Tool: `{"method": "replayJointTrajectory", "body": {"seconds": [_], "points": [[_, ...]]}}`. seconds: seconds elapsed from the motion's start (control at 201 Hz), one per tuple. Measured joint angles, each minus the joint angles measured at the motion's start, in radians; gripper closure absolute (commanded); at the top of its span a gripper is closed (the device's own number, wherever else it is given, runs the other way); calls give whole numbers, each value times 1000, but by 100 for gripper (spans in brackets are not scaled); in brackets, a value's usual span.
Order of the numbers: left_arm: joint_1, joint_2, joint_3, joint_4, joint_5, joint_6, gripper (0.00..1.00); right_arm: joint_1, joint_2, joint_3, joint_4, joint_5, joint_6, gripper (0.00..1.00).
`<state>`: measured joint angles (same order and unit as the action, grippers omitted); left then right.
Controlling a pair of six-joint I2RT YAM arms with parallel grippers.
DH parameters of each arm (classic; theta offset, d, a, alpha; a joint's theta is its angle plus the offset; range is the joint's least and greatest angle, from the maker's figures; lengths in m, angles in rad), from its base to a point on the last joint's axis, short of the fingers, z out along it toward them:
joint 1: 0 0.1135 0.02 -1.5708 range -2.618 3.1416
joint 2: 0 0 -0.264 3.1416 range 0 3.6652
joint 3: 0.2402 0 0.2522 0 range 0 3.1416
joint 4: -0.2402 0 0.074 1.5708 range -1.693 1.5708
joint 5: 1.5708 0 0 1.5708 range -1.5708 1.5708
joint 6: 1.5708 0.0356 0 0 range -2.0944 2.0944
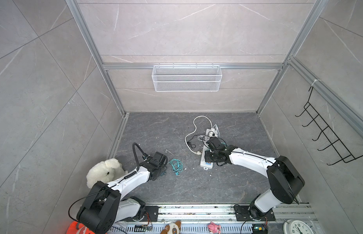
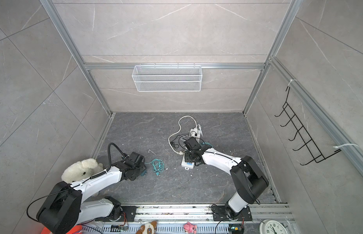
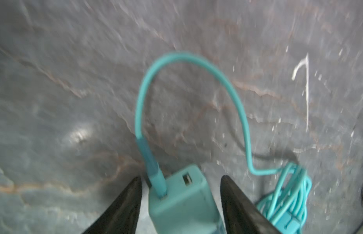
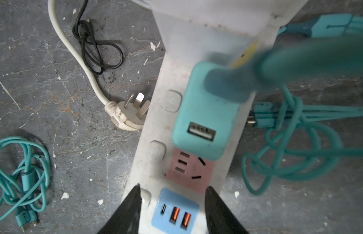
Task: Insert plugs into power strip
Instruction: Rotate the plug at the middle-left of the table, then pick up the plug from the middle-left of the table.
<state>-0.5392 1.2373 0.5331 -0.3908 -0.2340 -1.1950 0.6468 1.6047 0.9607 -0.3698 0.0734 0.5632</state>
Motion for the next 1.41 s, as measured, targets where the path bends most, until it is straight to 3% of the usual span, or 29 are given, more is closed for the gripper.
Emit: {"method": "replayJointTrajectory", "body": {"seconds": [0.333,0.413,0.801,1.17,1.408], "points": [[-90,27,16,-28,-32,-71,33,0,-23,0,-26,-4,-22,47],[-101,34,16,-28,-50,-92,44,0,-37,0,-27,-8,-30,47],[-142,45,23,-8,-78,-113,67,0,-75,0,-53,-14,-44,47],[-150,-35,157,-27,-217,161,68,0,-202,0,-145,-8,-40,47],[-150,32,267,92,-241,420,69,0,-351,3,-248,13,-32,47]]}}
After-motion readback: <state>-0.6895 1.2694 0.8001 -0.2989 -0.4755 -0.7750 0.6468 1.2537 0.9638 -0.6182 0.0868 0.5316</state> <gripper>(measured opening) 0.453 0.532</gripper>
